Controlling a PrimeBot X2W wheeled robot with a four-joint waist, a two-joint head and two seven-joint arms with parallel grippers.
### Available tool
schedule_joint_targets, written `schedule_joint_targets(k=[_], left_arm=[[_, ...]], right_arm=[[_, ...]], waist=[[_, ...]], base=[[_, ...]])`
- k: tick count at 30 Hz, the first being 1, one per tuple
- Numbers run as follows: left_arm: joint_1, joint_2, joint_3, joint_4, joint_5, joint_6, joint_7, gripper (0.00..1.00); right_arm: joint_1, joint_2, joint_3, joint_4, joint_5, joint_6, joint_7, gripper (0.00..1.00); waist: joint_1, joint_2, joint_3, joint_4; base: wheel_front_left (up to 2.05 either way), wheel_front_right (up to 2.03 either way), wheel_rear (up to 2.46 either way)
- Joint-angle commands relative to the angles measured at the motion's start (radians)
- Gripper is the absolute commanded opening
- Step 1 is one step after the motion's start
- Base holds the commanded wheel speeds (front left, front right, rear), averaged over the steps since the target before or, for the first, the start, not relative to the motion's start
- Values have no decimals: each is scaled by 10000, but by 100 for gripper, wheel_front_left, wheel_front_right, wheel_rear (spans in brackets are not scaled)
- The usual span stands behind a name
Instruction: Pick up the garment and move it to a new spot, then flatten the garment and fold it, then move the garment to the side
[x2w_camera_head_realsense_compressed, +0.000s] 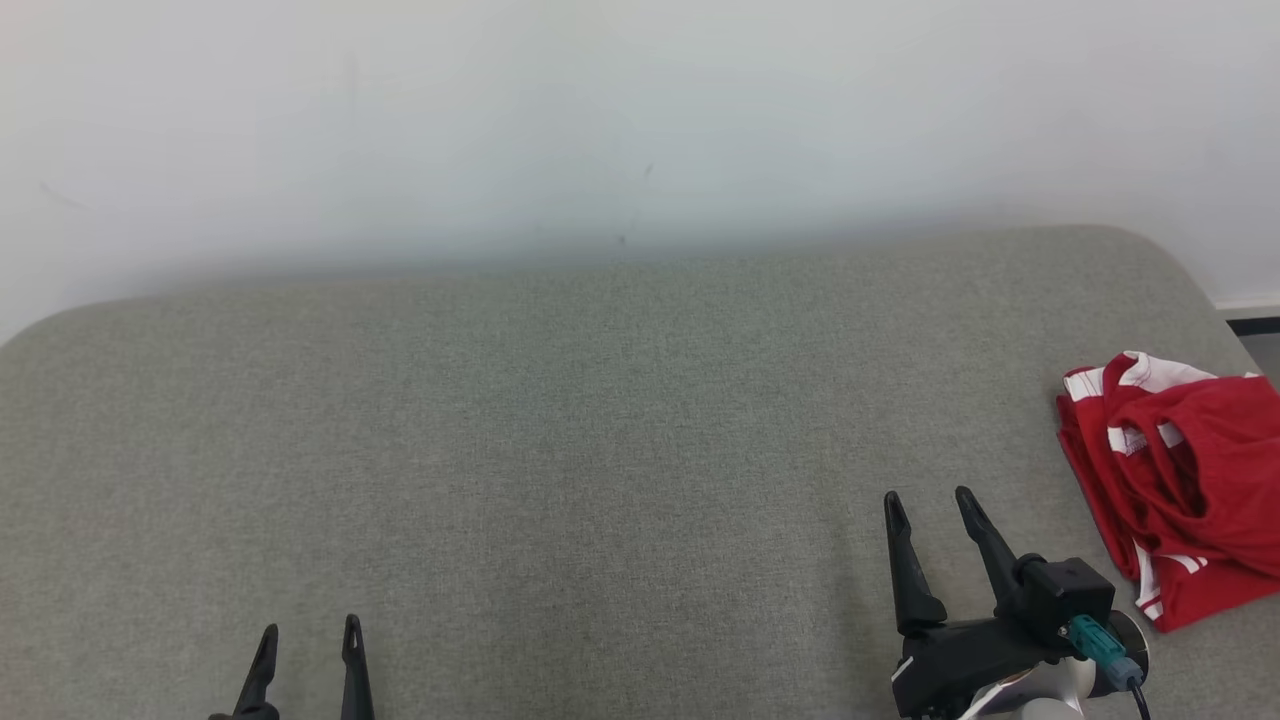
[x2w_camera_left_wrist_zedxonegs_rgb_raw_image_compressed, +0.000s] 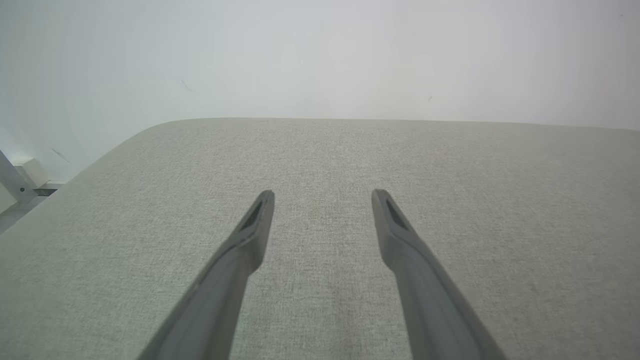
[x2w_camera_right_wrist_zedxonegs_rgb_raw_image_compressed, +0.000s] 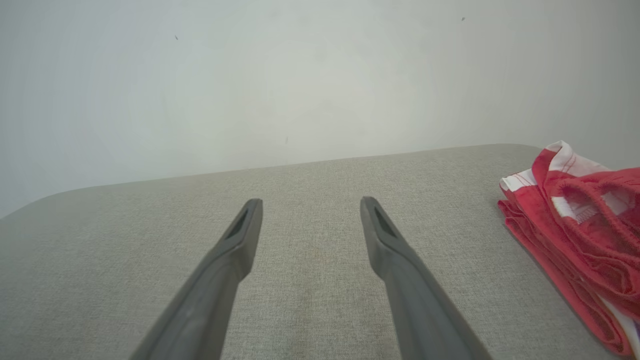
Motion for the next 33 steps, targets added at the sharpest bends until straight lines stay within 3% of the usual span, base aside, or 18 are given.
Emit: schedule_joint_targets(k=[1, 20, 33], left_arm=[[157, -2, 48, -43, 20, -10, -28, 100], [373, -2, 358, -175, -267, -176, -28, 100], [486, -2, 401, -407, -185, -127, -28, 100]], right_arm=[[130, 26, 66, -48, 63, -2, -5, 100], [602, 27, 420, 218, 336, -4, -6, 100], [666, 27, 385, -277, 451, -2, -6, 100]], waist=[[2, 1, -141, 84], [2, 1, -495, 161], [2, 1, -547, 114]], base=[[0, 0, 0], [0, 0, 0], [0, 0, 0]])
